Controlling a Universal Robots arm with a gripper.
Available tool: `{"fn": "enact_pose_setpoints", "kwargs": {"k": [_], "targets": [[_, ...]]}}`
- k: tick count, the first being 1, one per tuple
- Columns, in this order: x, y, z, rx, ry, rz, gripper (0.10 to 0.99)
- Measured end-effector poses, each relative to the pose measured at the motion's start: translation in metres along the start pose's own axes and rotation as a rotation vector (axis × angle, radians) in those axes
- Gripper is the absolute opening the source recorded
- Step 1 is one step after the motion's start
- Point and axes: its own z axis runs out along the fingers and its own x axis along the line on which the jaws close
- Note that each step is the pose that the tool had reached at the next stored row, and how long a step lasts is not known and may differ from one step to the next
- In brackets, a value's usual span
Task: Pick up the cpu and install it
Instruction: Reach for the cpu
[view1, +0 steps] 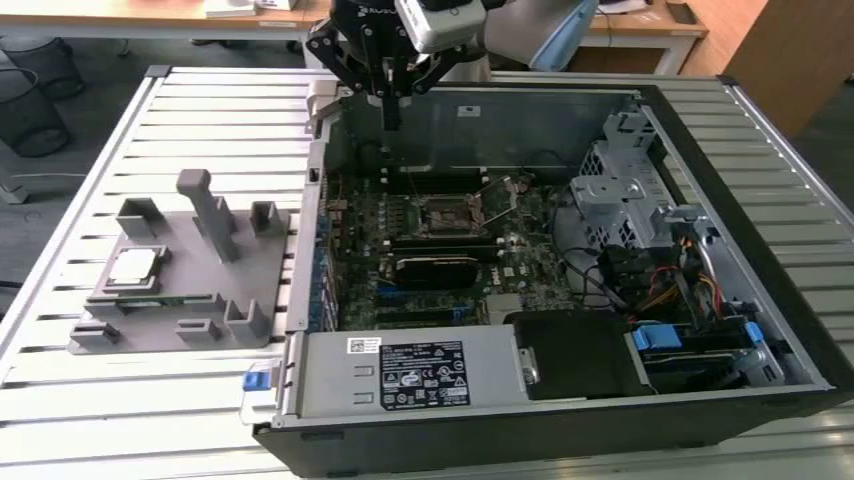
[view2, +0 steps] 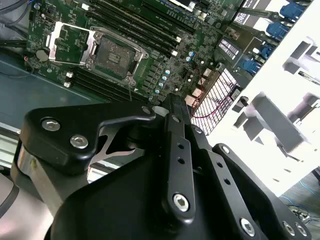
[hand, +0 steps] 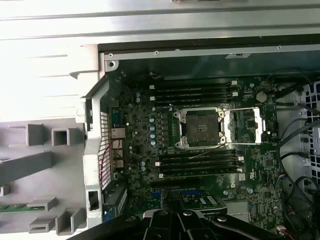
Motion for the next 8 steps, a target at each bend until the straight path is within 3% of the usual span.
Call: {"fn": "enact_pose_setpoints", "kwargs": {"k": [8], "targets": [[0.0074, -0.0006, -0.0001, 0.0, 0.0, 0.0, 0.106]]}}
